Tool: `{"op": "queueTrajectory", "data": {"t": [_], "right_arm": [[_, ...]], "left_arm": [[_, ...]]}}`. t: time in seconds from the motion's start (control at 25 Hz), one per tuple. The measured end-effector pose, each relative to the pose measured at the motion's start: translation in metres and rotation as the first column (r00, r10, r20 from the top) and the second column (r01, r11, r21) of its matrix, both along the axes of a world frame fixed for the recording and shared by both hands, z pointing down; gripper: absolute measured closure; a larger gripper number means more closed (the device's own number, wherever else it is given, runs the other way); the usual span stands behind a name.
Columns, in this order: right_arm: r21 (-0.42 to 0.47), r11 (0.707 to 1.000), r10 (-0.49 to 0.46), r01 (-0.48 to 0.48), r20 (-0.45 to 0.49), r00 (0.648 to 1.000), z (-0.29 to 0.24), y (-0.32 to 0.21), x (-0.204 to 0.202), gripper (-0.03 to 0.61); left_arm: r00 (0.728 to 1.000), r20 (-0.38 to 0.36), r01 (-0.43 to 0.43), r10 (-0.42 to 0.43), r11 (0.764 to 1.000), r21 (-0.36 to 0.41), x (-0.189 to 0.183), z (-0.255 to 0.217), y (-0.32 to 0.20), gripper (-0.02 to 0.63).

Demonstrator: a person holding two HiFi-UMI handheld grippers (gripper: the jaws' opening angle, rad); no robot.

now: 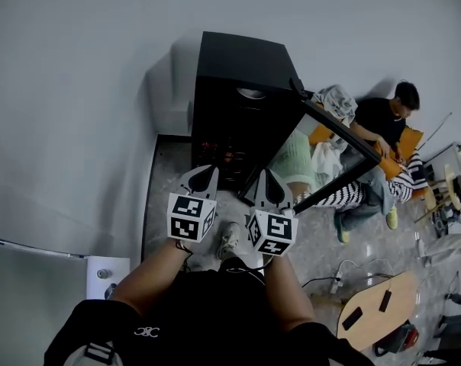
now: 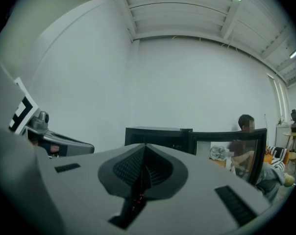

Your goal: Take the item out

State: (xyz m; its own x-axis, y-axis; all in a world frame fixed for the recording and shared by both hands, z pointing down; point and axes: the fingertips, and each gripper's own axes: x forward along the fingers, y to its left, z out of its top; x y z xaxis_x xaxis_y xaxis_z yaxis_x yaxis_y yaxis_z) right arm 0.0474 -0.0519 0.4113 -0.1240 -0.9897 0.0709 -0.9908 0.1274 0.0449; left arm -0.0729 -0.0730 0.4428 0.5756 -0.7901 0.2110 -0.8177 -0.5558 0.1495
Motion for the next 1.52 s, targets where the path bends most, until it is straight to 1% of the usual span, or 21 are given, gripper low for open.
{"op": "queueTrajectory", "data": {"t": [0.32, 0.48, 0.72, 1.0, 1.16, 1.4, 1.48, 1.52], "right_arm": [[0.029, 0.999, -0.036, 0.036, 0.005, 0.999, -0.001, -0.053, 0.009, 0.572], [0.031, 0.998, -0.055, 0.055, -0.007, 0.998, 0.0, -0.093, 0.026, 0.572], [0.018, 0.995, -0.096, 0.096, -0.007, 0.995, -0.002, -0.146, 0.049, 0.572], [-0.012, 0.986, -0.166, 0.166, -0.006, 0.986, 0.004, -0.189, 0.067, 0.572], [-0.008, 0.981, -0.193, 0.193, -0.004, 0.981, 0.001, -0.213, 0.077, 0.572], [-0.022, 0.96, -0.279, 0.278, -0.017, 0.96, 0.007, -0.236, 0.075, 0.572], [-0.025, 0.954, -0.299, 0.298, -0.017, 0.954, 0.008, -0.241, 0.075, 0.572], [-0.025, 0.951, -0.308, 0.307, -0.017, 0.951, 0.009, -0.243, 0.075, 0.572]], "left_arm": [[1.0, -0.012, 0.014, -0.015, 1.0, -0.01, 0.014, 0.005, -0.049, 0.609], [0.999, -0.035, 0.017, -0.018, 0.999, -0.027, 0.034, 0.007, -0.086, 0.609], [1.0, -0.02, 0.021, -0.022, 0.999, -0.047, 0.067, 0.005, -0.135, 0.609], [0.998, -0.012, 0.065, -0.066, 0.995, -0.078, 0.092, 0.009, -0.177, 0.609], [0.995, -0.018, 0.094, -0.096, 0.991, -0.091, 0.099, 0.011, -0.202, 0.609], [0.981, -0.073, 0.167, -0.181, 0.971, -0.169, 0.099, 0.025, -0.222, 0.609], [0.973, -0.106, 0.181, -0.204, 0.964, -0.194, 0.098, 0.029, -0.228, 0.609], [0.967, -0.136, 0.186, -0.218, 0.96, -0.211, 0.098, 0.03, -0.23, 0.609]]}}
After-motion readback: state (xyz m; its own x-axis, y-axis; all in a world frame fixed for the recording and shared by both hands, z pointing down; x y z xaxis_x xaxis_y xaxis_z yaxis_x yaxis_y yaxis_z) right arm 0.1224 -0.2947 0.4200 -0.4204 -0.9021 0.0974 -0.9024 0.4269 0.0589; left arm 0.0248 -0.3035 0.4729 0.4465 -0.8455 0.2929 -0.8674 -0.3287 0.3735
